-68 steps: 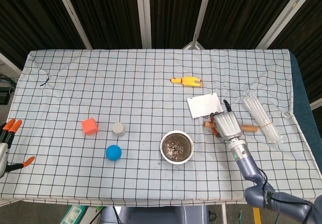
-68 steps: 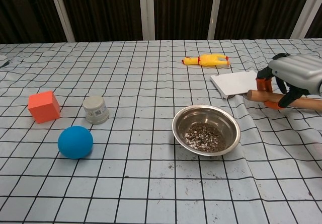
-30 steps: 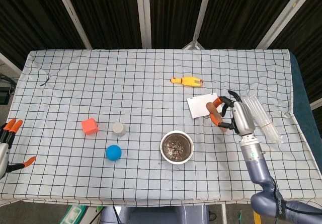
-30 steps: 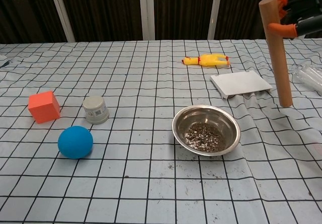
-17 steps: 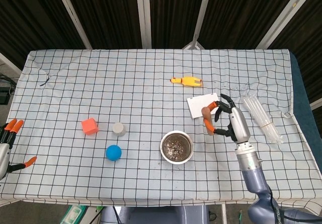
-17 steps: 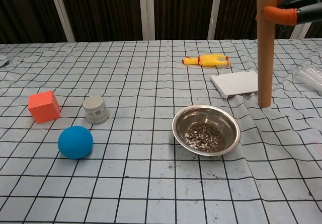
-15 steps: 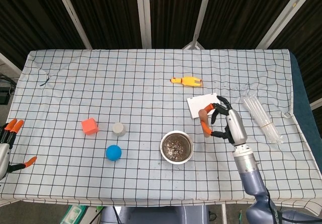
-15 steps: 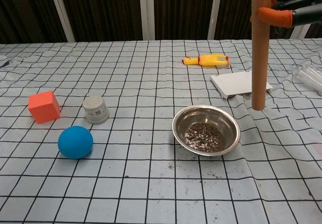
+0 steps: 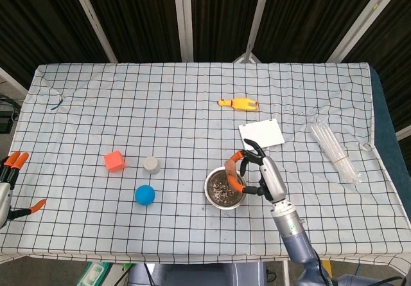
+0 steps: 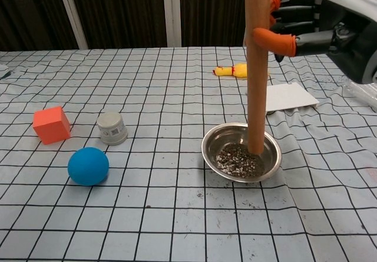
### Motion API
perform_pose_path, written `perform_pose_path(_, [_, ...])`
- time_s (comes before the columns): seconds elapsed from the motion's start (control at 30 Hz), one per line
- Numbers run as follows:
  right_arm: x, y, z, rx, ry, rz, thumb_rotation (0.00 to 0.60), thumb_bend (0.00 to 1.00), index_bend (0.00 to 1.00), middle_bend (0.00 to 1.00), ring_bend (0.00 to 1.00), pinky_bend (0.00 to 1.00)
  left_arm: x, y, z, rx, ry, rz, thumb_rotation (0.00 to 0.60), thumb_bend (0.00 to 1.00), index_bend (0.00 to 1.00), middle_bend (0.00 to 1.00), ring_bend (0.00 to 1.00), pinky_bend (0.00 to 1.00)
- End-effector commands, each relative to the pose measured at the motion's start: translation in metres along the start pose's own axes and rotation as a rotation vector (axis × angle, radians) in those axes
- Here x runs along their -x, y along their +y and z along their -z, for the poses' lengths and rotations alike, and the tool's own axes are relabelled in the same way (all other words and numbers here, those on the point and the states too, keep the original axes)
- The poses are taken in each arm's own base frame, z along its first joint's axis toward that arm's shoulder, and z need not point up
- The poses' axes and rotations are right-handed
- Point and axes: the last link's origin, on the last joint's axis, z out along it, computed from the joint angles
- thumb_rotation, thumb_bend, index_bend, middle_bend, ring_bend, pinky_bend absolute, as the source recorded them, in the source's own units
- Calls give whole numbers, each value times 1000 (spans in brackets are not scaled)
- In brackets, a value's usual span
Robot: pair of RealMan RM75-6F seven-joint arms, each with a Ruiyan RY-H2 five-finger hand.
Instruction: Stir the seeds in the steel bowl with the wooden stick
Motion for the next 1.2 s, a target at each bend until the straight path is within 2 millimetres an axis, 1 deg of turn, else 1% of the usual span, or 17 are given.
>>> perform_pose_path(0.03, [4, 3, 0, 0, -2, 5, 600, 485, 777, 627, 661, 122, 0, 0, 0, 0, -1, 0, 600, 0, 0, 0, 0, 0])
perform_pose_path(0.37, [13, 18, 2, 32, -2, -16, 600, 487, 777, 627, 661, 122, 1, 0, -1, 1, -8, 1, 600, 0, 0, 0, 0, 0])
perform_pose_path(0.63, [26, 30, 9, 56, -36, 0, 600, 488, 777, 627, 661, 122, 1, 0, 0, 2, -9, -2, 600, 0, 0, 0, 0, 0])
perform_pose_path(0.83, [26, 27, 8, 45, -32, 0, 600, 489, 777, 627, 661, 122, 0, 1, 0, 4, -8, -3, 600, 0, 0, 0, 0, 0])
perform_pose_path(1.07, [19, 7, 0, -19, -1, -6, 600, 491, 782, 630, 667, 121, 0, 1, 0, 5, -6, 0, 600, 0, 0, 0, 0, 0])
perform_pose_path(1.2, [18, 5, -2, -19, 6, -6, 600, 491, 784, 632, 668, 122, 0, 1, 0, 7, -4, 0, 600, 0, 0, 0, 0, 0])
